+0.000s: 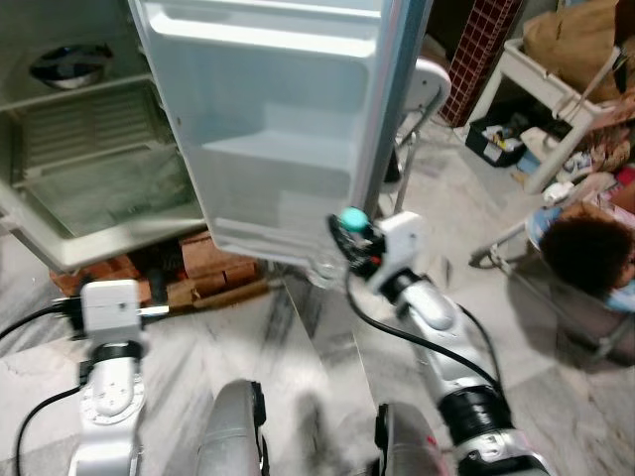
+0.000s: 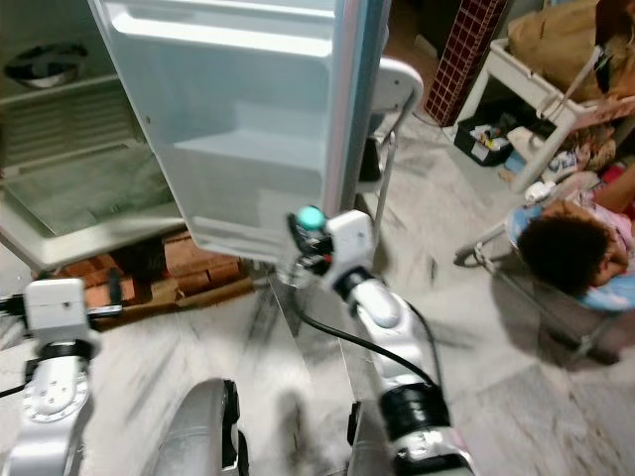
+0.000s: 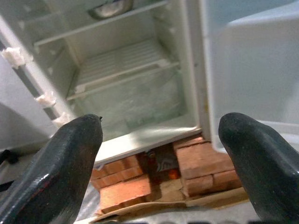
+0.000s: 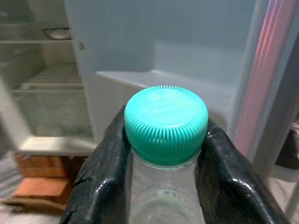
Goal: Restocking fridge
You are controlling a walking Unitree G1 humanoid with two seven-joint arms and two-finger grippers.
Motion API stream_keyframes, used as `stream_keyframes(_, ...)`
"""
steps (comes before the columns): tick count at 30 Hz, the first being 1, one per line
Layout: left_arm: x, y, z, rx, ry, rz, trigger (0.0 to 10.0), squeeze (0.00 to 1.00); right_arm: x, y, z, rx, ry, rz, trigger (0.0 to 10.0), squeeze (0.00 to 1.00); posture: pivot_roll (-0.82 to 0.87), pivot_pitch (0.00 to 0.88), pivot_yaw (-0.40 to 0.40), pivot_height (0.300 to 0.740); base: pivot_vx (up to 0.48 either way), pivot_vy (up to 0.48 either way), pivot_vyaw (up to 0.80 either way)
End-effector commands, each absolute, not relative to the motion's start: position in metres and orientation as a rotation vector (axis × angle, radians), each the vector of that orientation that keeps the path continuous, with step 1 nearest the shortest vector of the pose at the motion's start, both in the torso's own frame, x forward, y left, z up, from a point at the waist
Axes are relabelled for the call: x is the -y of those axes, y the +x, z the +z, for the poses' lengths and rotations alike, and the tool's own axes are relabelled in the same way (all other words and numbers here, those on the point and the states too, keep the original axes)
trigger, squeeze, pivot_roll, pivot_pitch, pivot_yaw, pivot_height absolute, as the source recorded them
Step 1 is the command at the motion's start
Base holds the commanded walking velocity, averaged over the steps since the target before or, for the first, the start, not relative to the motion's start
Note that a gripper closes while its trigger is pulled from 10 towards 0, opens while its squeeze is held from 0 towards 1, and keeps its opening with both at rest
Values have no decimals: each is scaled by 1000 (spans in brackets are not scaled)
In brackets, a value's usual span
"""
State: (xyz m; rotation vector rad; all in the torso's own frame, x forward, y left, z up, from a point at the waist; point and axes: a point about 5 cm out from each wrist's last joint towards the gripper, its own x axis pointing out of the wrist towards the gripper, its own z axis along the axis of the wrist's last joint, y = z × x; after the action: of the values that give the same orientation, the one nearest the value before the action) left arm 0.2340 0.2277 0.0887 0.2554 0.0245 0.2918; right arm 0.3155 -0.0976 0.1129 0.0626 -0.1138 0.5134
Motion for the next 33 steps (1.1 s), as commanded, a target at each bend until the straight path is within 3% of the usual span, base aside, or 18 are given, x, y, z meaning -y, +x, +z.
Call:
stream_keyframes(1, -231, 232, 85, -42, 262, 301, 10000, 0, 87, 316, 124, 165, 68, 552, 10000, 0, 46, 132, -14, 630, 368, 307, 0)
stream_keyframes(8, -231, 233, 85, -45, 264, 301, 10000, 0, 86, 317, 125, 169, 67, 558, 10000, 0, 47, 131, -14, 630, 365, 304, 0)
stream_keyframes(27, -224, 235, 84, -39, 286, 235, 10000, 0, 89, 321, 126, 180, 49, 524, 10000, 0, 46, 129, -14, 630, 103, 0, 0)
stream_keyframes(33, -223, 235, 84, -39, 289, 227, 10000, 0, 88, 321, 126, 178, 44, 520, 10000, 0, 46, 129, -14, 630, 307, -333, 0)
